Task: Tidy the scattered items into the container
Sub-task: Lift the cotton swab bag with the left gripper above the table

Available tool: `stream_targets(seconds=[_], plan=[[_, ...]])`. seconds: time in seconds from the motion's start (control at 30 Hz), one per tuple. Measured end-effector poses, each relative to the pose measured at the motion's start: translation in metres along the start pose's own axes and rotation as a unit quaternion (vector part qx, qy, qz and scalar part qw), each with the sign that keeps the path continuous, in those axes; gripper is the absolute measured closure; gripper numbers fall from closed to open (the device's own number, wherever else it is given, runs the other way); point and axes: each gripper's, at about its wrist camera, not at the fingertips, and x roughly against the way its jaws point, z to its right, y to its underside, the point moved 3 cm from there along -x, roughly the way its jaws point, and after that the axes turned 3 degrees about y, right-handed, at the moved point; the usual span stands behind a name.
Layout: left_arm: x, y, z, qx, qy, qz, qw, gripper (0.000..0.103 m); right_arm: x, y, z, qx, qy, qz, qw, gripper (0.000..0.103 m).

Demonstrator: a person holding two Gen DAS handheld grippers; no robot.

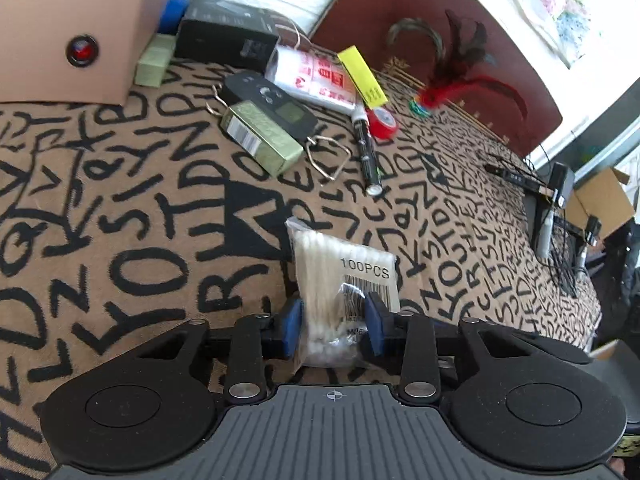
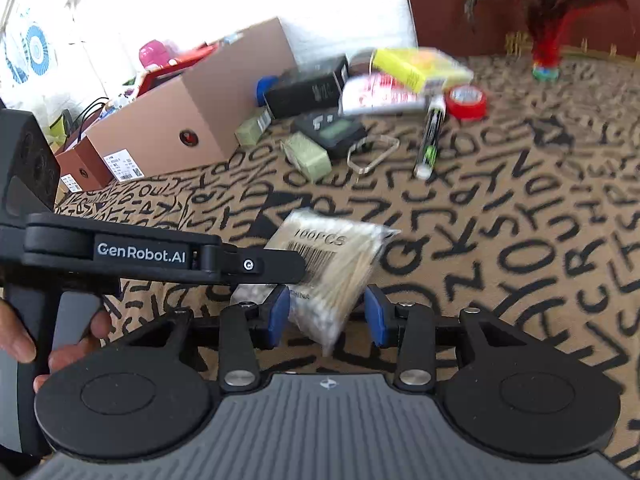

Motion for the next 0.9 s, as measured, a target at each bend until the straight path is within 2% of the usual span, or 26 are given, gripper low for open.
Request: stream_targets(seconds=[0.1,0.17,0.23,0.33,0.43,0.47,0.53,0.6,0.63,0.7,0.77,0.8,0.9], plan=[[0.0,-0.001,-0.002,0.001,0.005,-0.002,1.0,0.069,-0.003,0.0,0.001,-0.007,-0.011,-0.002,1.0,0.054],[0.0,-0.002,-0.007,0.017,0.008,0.001,0.9998,0.043,-0.002,-0.001,0.002,-0.005,-0.012,-0.001,1.0,0.053],[0.0,-0.002,-0.011,0.034,0.015,0.004,0.9993,0.043,-0.001,-0.003,0.004,-0.005,-0.008,0.0,1.0,0.048],[-0.002,-0.003,-0.009,0.022,0.013,0.004,0.9997,0.046,-0.005,-0.004,0.007,-0.012,-0.008,-0.003,1.0,0.046],[-0.005,-0.003,-0.006,0.002,0.008,0.003,1.0,0.066,-0.011,-0.004,0.008,-0.018,-0.015,-0.004,1.0,0.044],[-0.006,-0.003,-0.006,0.001,0.008,0.003,1.0,0.067,-0.011,-0.004,0.007,-0.013,-0.013,-0.004,1.0,0.045],[-0.006,-0.002,-0.007,0.001,0.009,0.003,1.0,0.068,-0.011,-0.003,0.004,-0.008,-0.023,-0.003,1.0,0.06],[-0.005,-0.001,-0.007,0.005,0.009,0.003,0.9999,0.066,-0.01,-0.002,0.002,-0.014,-0.023,-0.003,1.0,0.063],[-0.005,-0.001,-0.008,0.008,0.01,0.004,0.9999,0.051,-0.01,-0.001,0.001,-0.01,-0.022,-0.002,1.0,0.063],[-0.005,0.001,-0.008,0.016,0.016,0.008,0.9997,0.047,-0.009,0.0,-0.002,-0.005,-0.021,0.0,1.0,0.063],[-0.005,0.003,-0.005,-0.002,0.009,0.01,0.9999,0.056,-0.009,0.001,-0.003,-0.002,-0.018,0.002,1.0,0.063],[-0.005,0.004,-0.004,-0.008,0.004,0.012,0.9999,0.064,-0.009,0.002,-0.003,-0.006,-0.018,0.002,1.0,0.063],[0.001,0.008,-0.005,-0.003,0.005,0.01,0.9999,0.068,-0.006,0.004,-0.005,-0.001,-0.016,0.0,1.0,0.066]])
